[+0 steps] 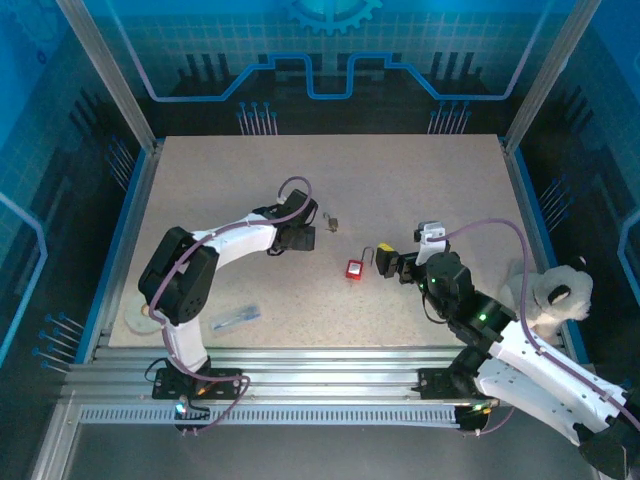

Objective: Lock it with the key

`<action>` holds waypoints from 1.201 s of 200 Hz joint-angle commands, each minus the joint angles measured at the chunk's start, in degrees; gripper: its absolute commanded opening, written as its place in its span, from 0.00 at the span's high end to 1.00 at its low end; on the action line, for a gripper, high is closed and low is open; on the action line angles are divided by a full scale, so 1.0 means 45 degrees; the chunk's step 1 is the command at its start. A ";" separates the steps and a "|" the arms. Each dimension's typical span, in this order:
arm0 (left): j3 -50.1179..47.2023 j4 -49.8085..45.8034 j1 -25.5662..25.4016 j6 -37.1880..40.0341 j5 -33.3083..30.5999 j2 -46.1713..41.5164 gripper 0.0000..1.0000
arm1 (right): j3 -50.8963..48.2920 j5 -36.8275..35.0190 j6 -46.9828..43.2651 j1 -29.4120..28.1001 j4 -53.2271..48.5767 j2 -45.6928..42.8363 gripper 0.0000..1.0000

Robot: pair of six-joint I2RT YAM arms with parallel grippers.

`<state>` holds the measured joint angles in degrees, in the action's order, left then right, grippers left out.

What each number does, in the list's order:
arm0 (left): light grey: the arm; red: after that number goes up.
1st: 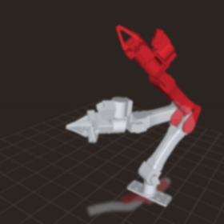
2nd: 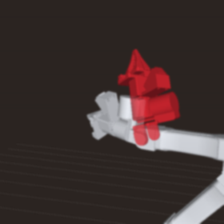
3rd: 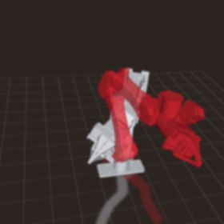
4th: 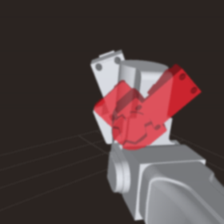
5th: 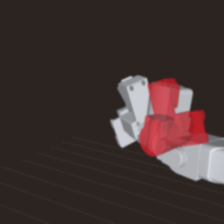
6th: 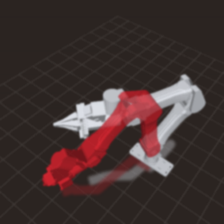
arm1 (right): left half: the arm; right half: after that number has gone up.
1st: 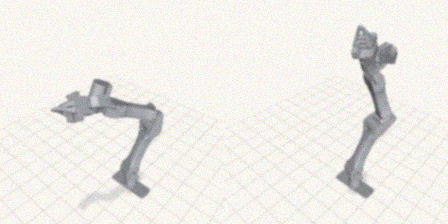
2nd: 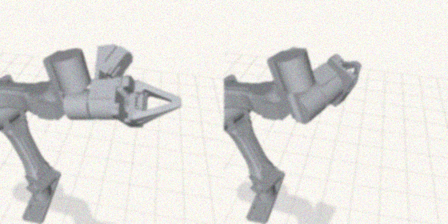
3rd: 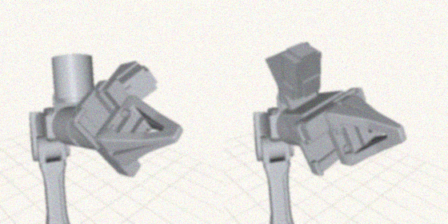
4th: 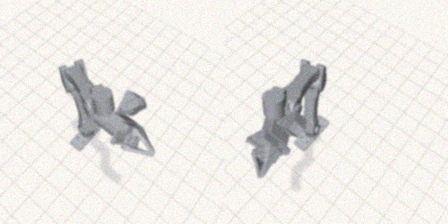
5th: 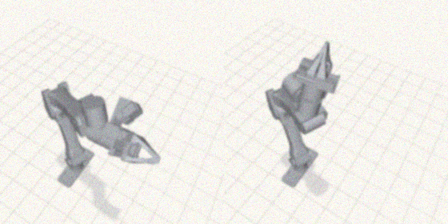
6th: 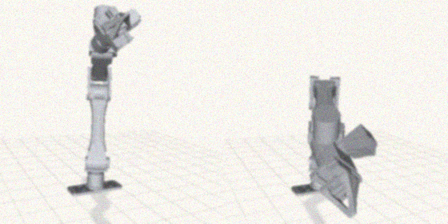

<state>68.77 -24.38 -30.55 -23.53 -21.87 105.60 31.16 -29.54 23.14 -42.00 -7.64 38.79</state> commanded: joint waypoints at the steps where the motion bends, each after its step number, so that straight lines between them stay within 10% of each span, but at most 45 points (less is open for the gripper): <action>1: 0.0464 -0.0119 0.0151 0.0226 -0.0230 0.0373 0.12 | -0.0029 0.0055 0.0187 -0.0140 0.0285 -0.0162 0.01; 240: 0.1185 0.0200 0.0436 0.0072 0.0051 0.1972 0.38 | -0.0068 0.0216 0.0179 -0.0139 0.0350 -0.0174 0.03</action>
<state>72.88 -23.68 -29.19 -23.59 -21.80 113.27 31.16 -28.45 23.14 -42.00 -7.62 38.65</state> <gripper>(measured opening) 0.628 0.967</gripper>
